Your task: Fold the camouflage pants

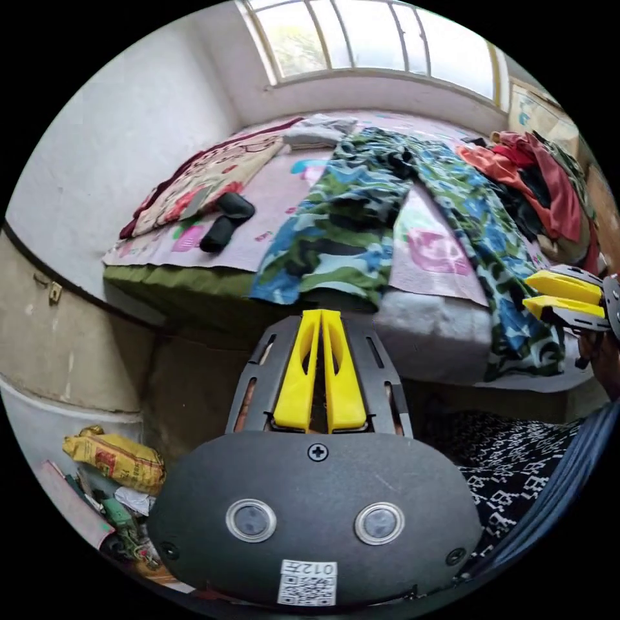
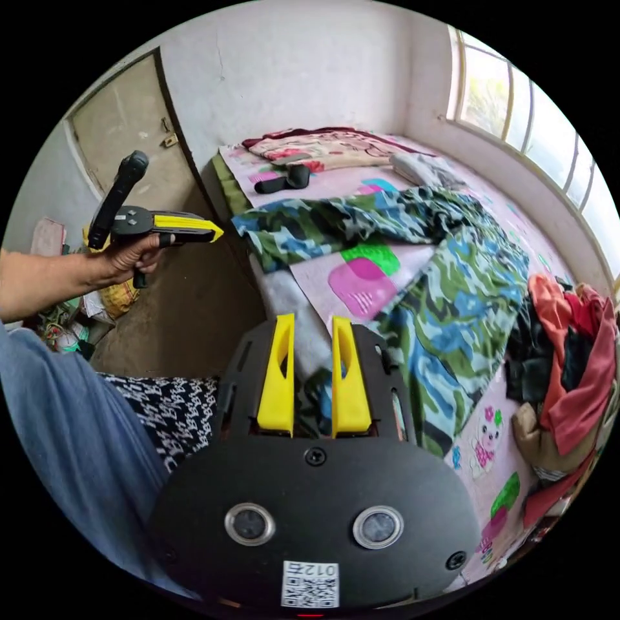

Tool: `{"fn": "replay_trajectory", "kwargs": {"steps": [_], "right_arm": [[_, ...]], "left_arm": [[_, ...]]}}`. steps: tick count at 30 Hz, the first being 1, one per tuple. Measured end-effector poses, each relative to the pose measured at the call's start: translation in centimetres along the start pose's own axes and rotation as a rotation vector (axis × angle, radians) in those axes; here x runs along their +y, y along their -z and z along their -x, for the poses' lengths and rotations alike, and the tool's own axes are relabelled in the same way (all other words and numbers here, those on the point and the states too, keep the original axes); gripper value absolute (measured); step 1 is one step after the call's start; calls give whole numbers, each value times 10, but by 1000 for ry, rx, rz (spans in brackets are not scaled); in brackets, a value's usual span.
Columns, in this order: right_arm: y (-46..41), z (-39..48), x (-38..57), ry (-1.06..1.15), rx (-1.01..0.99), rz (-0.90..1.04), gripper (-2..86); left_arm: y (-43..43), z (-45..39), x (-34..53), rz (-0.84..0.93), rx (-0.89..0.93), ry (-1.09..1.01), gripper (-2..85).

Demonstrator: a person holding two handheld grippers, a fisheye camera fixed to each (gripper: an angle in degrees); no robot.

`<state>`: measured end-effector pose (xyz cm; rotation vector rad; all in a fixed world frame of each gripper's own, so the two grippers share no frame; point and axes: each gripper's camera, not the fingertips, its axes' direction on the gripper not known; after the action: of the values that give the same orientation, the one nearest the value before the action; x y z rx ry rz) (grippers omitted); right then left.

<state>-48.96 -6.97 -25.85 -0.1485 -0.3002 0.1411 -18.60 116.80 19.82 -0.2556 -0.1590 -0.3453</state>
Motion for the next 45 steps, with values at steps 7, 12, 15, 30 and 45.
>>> {"fn": "replay_trajectory", "kwargs": {"steps": [7,12,15,30,45], "right_arm": [[-111,132,-85,92,167,52,121],[-166,158,-104,45,226,183,121],[-185,162,-106,20,243,226,114],[-171,143,-93,-134,-88,301,9],[-218,128,3,-185,-159,497,78]], "left_arm": [[-48,118,-32,51,217,12,72],[-78,147,-63,103,371,-50,92],[-90,144,-80,132,461,-147,94],[-59,112,-137,307,408,-387,4],[-77,120,-95,323,244,-277,2]]}}
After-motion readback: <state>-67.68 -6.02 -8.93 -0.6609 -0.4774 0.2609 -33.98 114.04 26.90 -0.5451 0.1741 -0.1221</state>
